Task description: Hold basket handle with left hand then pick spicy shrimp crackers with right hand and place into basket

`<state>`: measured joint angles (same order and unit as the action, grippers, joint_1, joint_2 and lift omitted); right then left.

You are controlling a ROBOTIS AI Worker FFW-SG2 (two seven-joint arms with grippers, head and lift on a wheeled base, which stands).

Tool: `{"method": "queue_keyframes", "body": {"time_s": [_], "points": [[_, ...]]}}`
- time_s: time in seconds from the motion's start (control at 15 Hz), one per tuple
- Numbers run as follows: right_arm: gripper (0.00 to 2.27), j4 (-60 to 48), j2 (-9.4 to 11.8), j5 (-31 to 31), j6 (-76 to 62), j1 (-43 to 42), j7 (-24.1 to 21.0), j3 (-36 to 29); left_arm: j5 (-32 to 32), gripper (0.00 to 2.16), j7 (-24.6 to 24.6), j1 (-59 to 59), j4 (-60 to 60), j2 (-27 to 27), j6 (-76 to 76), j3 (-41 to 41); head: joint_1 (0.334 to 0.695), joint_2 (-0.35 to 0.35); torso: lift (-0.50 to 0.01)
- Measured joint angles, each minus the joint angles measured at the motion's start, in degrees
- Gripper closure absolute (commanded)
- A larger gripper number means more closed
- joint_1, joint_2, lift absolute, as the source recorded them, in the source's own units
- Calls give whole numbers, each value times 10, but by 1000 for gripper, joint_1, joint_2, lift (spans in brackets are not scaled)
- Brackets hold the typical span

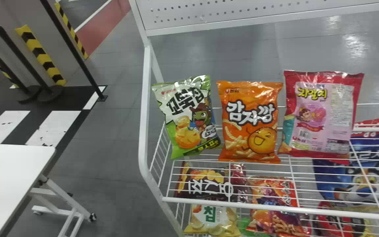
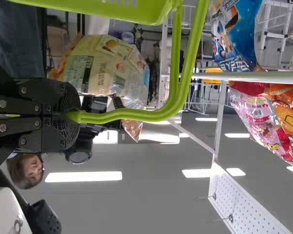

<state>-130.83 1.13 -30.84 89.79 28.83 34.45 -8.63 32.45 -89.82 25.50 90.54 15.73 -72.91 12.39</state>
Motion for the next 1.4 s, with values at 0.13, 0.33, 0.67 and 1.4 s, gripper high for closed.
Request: {"method": "queue_keyframes", "body": {"time_s": [0.13, 0.33, 0.67, 1.4], "points": [[788, 14, 3, 18, 0, -5, 0, 21, 1, 2142, 0, 0, 0, 0, 0, 0, 695, 350, -10], [-2, 48, 13, 48, 0, -20, 1, 55, 1, 2142, 0, 0, 0, 0, 0, 0, 695, 350, -10], [53, 67, 17, 46, 0, -27, 20, 61, 2, 2142, 0, 0, 0, -1, 0, 0, 695, 350, -10], [26, 58, 13, 81, -341, 44, 52, -5, 1, 2142, 0, 0, -7, -3, 3, -1, 695, 159, -10]]}}
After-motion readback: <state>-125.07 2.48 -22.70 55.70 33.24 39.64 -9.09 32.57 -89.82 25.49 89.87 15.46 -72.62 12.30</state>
